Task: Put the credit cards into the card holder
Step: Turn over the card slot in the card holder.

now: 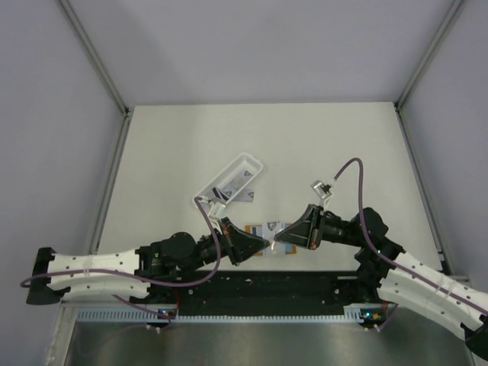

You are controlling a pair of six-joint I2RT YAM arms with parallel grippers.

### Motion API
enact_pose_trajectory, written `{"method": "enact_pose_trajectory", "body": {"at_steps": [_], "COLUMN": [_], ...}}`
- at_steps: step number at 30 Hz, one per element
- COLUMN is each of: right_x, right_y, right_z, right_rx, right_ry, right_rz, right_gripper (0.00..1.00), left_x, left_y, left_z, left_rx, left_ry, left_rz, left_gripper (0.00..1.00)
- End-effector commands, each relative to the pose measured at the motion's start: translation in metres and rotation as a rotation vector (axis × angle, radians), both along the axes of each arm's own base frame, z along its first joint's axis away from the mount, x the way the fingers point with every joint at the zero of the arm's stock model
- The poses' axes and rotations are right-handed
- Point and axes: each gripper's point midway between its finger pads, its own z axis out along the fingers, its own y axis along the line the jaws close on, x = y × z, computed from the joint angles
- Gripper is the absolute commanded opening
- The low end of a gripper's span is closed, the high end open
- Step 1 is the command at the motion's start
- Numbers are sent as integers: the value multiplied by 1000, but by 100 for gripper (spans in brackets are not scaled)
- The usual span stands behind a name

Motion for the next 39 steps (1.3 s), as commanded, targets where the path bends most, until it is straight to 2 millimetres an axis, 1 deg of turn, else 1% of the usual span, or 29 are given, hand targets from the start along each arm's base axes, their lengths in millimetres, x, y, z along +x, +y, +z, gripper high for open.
{"method": "enact_pose_trajectory", "body": {"at_steps": [1,4,10,11,12,13,14,15,16,17,18,20,22,24,25,28,29,31,32,35,37,39], "right_x": [15,17,17,17,19,21,26,32,39,45,49,55,62,66,66,73,74,78,80,83,87,91], "right_y": [-7,-8,-8,-9,-9,-11,-13,-17,-22,-31,-38,-52,-64,-72,-72,-77,-76,-76,-74,-63,-60,-58], "right_z": [35,40,40,39,36,35,27,21,8,-13,-17,-34,-46,-54,-56,-73,-80,-90,-93,-92,-94,-96], "right_rx": [168,201,217,209,182,152,91,33,-50,-171,-227,-358,-474,-550,-564,-627,-654,-685,-692,-673,-688,-712], "right_ry": [-21,-18,-18,-19,-15,-21,-7,-8,9,32,21,18,8,11,8,26,34,54,51,17,11,11], "right_rz": [-103,-117,-122,-127,-141,-163,-201,-246,-300,-352,-385,-441,-494,-520,-519,-552,-549,-563,-559,-524,-521,-515], "right_gripper": [0,0,0,0,0,0,0,0,0,0,0,0,0,0,0,0,0,0,0,0,0,0], "left_x": [11,14,19,20,21,23,26,28,32,35,39,43,46,48,49,50,51,52,53,56,63,77], "left_y": [5,6,6,6,8,9,13,17,22,29,36,47,55,60,60,58,56,53,51,43,39,38], "left_z": [13,13,15,15,14,11,10,7,4,2,1,-2,-7,-17,-20,-24,-26,-27,-30,-34,-41,-48], "left_rx": [-74,-82,-87,-83,-80,-69,-60,-44,-28,-16,-7,17,47,102,125,174,191,207,218,242,262,272], "left_ry": [16,23,23,19,21,23,24,24,25,24,21,8,4,-4,-5,-17,-22,-27,-38,-53,-42,-19], "left_rz": [65,85,111,117,125,136,154,174,199,224,252,283,308,322,329,327,329,332,326,301,288,288], "left_gripper": [0,0,0,2,16,27,39,49,57,63,67,70,70,69,68,64,62,61,58,47,40,38]}}
